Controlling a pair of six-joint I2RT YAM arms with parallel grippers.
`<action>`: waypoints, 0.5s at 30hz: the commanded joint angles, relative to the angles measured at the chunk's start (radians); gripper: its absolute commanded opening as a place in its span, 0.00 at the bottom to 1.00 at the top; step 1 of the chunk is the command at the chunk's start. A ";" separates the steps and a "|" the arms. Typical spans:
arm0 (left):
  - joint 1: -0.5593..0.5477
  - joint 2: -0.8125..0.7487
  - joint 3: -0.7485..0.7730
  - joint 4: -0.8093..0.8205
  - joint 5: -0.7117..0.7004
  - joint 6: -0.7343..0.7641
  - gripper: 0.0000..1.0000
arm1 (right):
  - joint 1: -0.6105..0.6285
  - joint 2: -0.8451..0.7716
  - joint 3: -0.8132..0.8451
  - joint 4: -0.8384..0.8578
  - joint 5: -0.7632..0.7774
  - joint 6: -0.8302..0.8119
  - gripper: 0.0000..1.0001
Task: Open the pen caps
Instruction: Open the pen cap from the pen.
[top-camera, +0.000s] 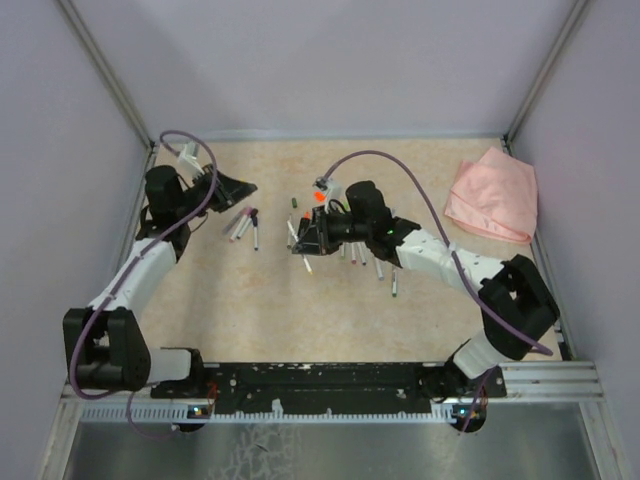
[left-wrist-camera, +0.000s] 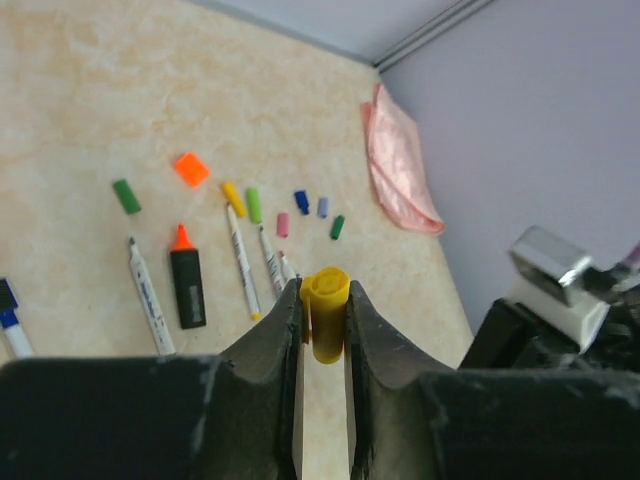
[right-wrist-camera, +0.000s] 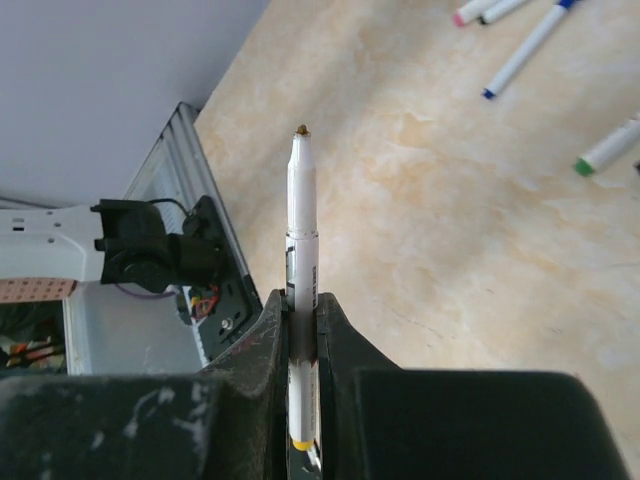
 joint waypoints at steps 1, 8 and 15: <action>-0.094 0.077 0.048 -0.245 -0.189 0.187 0.00 | -0.048 -0.074 -0.018 0.006 0.051 -0.024 0.00; -0.207 0.347 0.249 -0.483 -0.420 0.258 0.00 | -0.072 -0.118 -0.070 0.009 0.073 -0.027 0.00; -0.243 0.665 0.554 -0.738 -0.504 0.284 0.00 | -0.105 -0.154 -0.106 0.009 0.076 -0.027 0.00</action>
